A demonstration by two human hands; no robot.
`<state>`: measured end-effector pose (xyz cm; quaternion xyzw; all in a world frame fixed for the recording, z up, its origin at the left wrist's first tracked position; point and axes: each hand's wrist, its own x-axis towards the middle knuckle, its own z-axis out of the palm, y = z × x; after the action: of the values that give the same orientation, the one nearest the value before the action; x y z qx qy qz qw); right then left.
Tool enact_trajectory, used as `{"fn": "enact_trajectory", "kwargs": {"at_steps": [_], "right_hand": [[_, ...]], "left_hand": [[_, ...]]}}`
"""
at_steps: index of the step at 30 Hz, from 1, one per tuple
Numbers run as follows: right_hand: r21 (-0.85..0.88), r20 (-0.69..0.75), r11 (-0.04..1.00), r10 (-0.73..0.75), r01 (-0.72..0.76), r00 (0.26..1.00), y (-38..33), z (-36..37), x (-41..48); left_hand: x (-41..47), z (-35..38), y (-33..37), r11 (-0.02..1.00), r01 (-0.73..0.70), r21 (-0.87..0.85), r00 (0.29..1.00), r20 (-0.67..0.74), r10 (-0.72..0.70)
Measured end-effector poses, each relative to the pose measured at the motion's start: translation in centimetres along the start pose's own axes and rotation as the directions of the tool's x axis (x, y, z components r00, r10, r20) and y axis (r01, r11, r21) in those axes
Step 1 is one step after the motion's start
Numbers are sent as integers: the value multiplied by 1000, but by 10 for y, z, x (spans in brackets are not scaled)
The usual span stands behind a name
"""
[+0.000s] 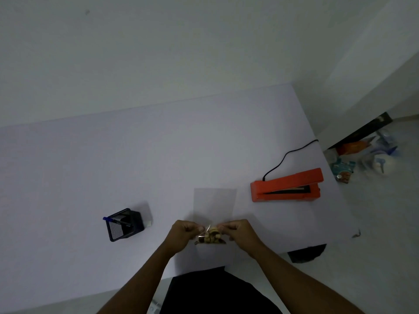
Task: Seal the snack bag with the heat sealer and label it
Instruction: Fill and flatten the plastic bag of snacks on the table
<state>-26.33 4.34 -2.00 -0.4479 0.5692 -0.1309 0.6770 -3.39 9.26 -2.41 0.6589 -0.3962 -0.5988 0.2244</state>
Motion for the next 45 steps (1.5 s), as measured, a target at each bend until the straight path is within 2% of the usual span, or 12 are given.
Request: {"fn": "enact_trajectory", "kwargs": {"at_steps": [4, 9, 14, 22, 25, 27, 30, 32, 34, 37, 40, 45], "right_hand": [[83, 24, 996, 36, -38, 999, -3, -7, -1], [136, 14, 986, 100, -101, 995, 5, -5, -3], [197, -24, 968, 162, -155, 986, 12, 6, 3], [228, -100, 947, 256, -228, 962, 24, 35, 10], [172, -171, 948, 298, -269, 939, 34, 47, 14], [153, -212, 939, 335, -308, 918, 41, 50, 17], [133, -230, 937, 346, -323, 910, 50, 55, 21], [89, -222, 941, 339, -327, 914, 53, 59, 23], [84, -191, 938, 346, -335, 919, 50, 63, 21], [23, -191, 943, 331, -333, 924, 38, 60, 14], [-132, -320, 960, 196, -249, 927, 28, 54, 6], [-42, -473, 998, 18, -42, 881, 16, 45, -2]], "left_hand": [[-3, 2, 6, 978, 65, -197, 997, 53, -56], [-6, 8, 8, 950, 195, -243, 979, 105, -174], [0, 4, 0, 962, 246, -118, 967, -37, -252], [0, -2, -9, 957, 247, 151, 948, -244, -206], [-9, 1, -12, 927, 254, 276, 926, -346, -151], [-14, 3, -16, 891, 206, 404, 918, -395, -33], [-20, 13, -14, 800, -8, 600, 967, -200, 160], [-23, 25, -12, 713, -102, 694, 985, -29, 168], [-27, 34, -10, 665, -136, 734, 988, 53, 144], [-29, 41, -13, 621, -130, 773, 990, 69, 121], [-30, 48, -14, 544, -113, 831, 991, 57, 119], [-33, 61, -12, 457, -113, 882, 992, 73, 104]]}}
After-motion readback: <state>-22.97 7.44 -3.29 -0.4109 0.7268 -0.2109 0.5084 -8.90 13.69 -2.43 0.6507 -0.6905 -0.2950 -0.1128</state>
